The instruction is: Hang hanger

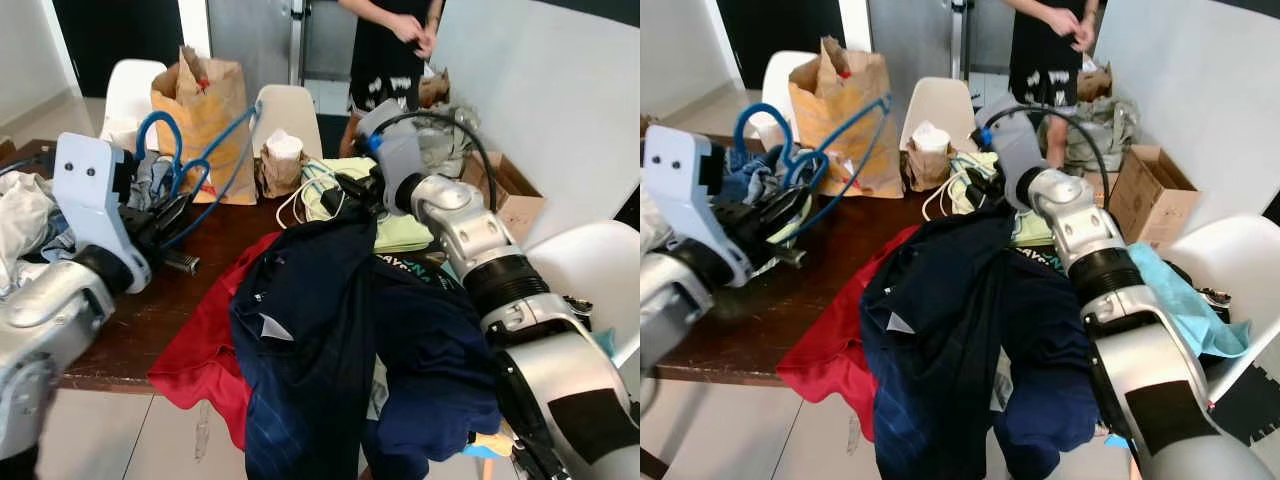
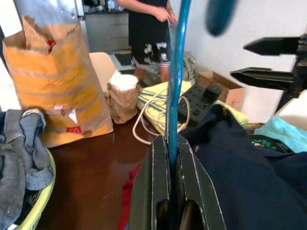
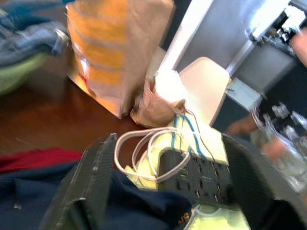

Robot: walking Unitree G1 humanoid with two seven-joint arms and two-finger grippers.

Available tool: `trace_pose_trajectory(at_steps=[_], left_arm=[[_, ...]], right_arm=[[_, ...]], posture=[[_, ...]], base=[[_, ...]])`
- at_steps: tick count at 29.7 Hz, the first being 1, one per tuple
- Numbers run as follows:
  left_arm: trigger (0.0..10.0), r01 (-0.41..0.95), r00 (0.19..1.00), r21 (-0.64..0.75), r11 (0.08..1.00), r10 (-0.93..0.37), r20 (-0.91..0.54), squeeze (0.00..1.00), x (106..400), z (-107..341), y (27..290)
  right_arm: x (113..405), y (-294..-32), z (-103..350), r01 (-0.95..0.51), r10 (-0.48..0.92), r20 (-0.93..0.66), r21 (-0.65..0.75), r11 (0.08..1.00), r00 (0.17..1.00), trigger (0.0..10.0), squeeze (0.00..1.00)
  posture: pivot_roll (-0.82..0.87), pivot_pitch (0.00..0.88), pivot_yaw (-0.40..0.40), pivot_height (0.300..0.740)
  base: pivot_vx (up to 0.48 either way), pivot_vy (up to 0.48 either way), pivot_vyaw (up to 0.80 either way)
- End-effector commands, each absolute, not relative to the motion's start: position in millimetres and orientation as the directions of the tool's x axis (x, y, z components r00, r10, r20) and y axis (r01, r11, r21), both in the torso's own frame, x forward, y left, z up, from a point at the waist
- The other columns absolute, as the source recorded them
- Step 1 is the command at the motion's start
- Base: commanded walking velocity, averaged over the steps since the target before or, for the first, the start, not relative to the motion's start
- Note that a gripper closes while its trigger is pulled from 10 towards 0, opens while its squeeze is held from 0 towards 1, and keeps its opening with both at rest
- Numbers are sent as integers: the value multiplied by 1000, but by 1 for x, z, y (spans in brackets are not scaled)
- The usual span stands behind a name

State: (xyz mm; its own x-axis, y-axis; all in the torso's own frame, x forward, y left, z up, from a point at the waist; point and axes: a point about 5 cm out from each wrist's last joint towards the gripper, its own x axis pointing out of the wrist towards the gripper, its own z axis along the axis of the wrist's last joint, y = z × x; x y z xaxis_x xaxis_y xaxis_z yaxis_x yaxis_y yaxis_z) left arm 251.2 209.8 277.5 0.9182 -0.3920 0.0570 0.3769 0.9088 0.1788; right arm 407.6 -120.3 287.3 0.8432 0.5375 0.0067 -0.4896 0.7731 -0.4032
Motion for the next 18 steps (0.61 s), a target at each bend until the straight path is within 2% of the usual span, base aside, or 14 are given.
trace_pose_trajectory(at_steps=[1, 6, 7, 8, 10, 12, 13, 14, 16, 17, 18], left_arm=[[10000, 413, 909, 306, 858, -408, -83, 0, 240, 283, 234], [10000, 406, 913, 404, 820, -385, -136, 0, 235, 296, 252], [10000, 421, 906, 430, 799, -394, -154, 0, 232, 306, 257], [10000, 421, 906, 430, 799, -394, -154, 0, 232, 306, 257], [10000, 495, 868, 458, 739, -448, -216, 0, 223, 321, 262], [10000, 495, 868, 458, 739, -448, -216, 0, 223, 321, 262], [10000, 563, 825, 463, 685, -497, -268, 0, 216, 326, 261], [10000, 645, 763, 442, 624, -564, -316, 0, 208, 330, 257], [10000, 645, 763, 442, 624, -564, -316, 0, 208, 330, 257], [10000, 735, 675, 395, 551, -649, -351, 0, 199, 333, 251], [10000, 735, 675, 395, 551, -649, -351, 0, 199, 333, 251]], right_arm=[[405, -159, 316, -438, 526, 98, -439, 785, 845, 10000, 1000], [399, -176, 329, -442, 562, 112, -501, 744, 820, 10000, 1000], [393, -181, 333, -479, 619, 94, -546, 687, 780, 10000, 1000], [393, -181, 333, -479, 619, 94, -546, 687, 780, 10000, 1000], [379, -190, 339, -567, 736, 33, -614, 549, 677, 10000, 1000], [379, -190, 339, -567, 736, 33, -614, 549, 677, 10000, 1000], [369, -196, 343, -631, 796, -12, -617, 470, 605, 10000, 1000], [358, -201, 345, -707, 860, -81, -611, 356, 504, 10000, 831], [358, -201, 345, -707, 860, -81, -611, 356, 504, 10000, 831], [346, -201, 350, -769, 912, -128, -589, 246, 390, 10000, 0], [346, -201, 350, -769, 912, -128, -589, 246, 390, 10000, 0]], posture=[[71, 20, -66, 740], [72, 17, -67, 740], [74, 14, -69, 740], [74, 14, -69, 740], [77, 11, -69, 740], [77, 11, -69, 740], [78, 11, -69, 740], [82, 8, -70, 740], [82, 8, -70, 740], [81, 6, -71, 740], [81, 6, -71, 740]], base=[[0, 0, 0], [0, 0, 0], [0, 0, 0], [0, 0, 0], [0, 0, 0], [0, 0, 0], [0, 0, 0], [0, 0, 0], [0, 0, 0], [0, 0, 0], [0, 0, 0]])
